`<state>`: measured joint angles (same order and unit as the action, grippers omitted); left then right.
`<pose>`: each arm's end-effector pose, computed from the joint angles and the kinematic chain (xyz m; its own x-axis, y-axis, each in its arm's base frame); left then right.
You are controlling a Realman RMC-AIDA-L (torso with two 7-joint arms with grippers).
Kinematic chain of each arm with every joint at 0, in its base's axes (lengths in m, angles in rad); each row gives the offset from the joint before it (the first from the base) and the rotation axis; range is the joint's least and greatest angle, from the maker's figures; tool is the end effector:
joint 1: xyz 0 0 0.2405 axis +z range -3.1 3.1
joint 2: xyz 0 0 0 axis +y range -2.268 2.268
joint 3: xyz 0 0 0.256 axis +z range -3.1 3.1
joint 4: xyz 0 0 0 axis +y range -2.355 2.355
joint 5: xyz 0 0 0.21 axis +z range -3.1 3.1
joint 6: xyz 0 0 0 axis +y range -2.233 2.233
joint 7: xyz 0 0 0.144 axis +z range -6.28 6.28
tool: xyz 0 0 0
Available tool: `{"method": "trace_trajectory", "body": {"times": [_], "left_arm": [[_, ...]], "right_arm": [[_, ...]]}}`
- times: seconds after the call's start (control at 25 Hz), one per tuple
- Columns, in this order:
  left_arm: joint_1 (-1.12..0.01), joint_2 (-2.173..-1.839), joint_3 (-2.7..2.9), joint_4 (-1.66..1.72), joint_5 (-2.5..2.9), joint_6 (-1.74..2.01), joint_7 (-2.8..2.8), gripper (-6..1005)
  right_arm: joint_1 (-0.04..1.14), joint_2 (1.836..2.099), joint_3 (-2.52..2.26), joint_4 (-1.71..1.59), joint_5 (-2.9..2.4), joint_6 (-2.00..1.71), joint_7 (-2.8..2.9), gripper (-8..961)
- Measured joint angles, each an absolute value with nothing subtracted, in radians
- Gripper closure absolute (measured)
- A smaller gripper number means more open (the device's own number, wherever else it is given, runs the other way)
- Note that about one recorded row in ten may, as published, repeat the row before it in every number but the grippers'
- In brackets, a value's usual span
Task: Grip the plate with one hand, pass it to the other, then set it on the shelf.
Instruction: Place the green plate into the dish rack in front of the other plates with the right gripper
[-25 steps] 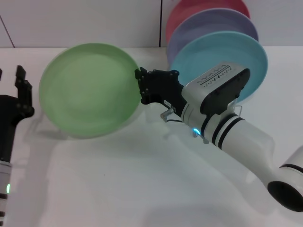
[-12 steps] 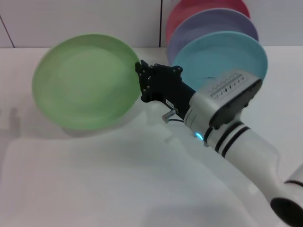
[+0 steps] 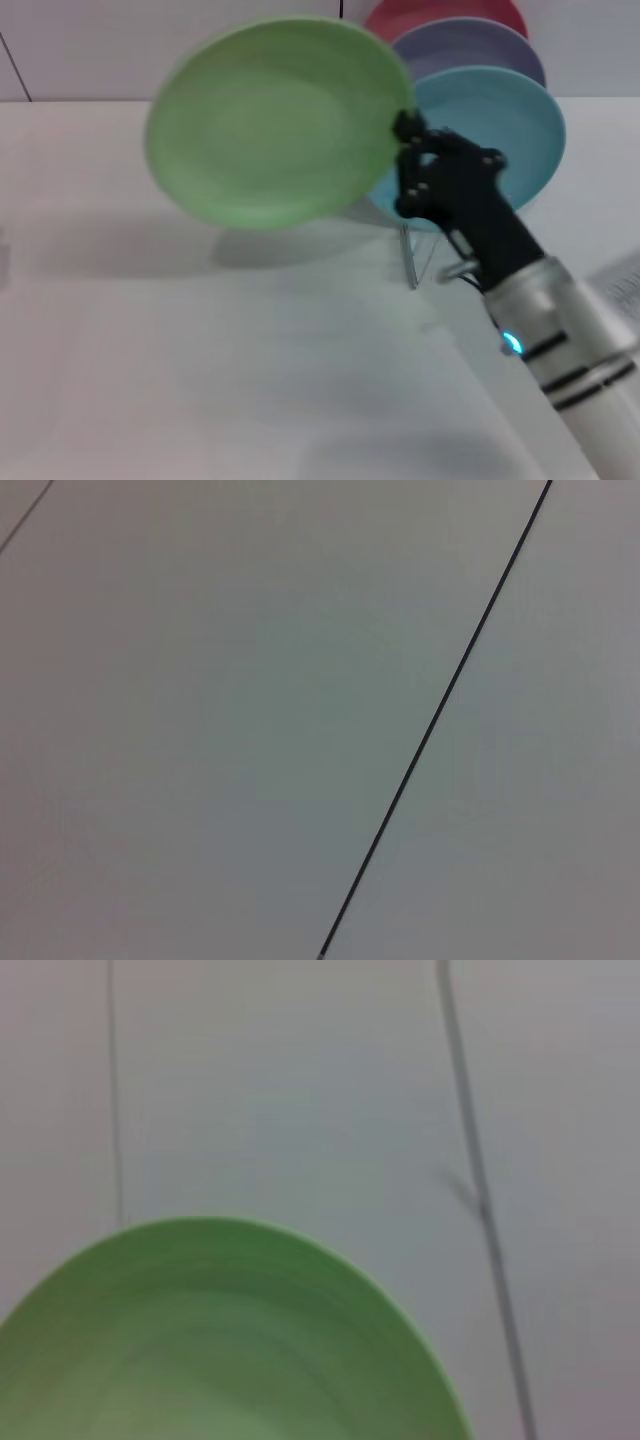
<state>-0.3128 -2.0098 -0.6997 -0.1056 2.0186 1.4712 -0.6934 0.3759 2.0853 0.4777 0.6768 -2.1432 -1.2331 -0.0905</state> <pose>-0.3669 0.2803 0.0558 0.2824 -0.2335 0.9304 0.9468 -0.0882 -0.3095 0.1936 0.2936 -0.0851 0.5244 0.1816 -0.8319 -0.6962 -0.4711 -0.5417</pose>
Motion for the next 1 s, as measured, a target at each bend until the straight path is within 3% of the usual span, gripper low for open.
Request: {"method": "trace_trajectory", "body": {"times": [0.2, 0.4, 1.0], "left_arm": [[-0.315, -2.003, -0.694, -0.089, 2.052, 1.471, -0.754, 576], [-0.318, -1.997, -0.694, -0.069, 2.116, 1.465, -0.815, 576], [-0.345, -1.996, -0.694, -0.063, 2.186, 1.441, -0.886, 575]], "right_arm": [[0.261, 2.082, 0.463, 0.675, -2.145, -1.417, -0.074, 937], [0.223, 2.079, 0.479, 0.617, -2.138, -1.503, 0.004, 937], [0.262, 2.08, 0.578, 0.297, -2.133, -1.63, 0.301, 937]]}}
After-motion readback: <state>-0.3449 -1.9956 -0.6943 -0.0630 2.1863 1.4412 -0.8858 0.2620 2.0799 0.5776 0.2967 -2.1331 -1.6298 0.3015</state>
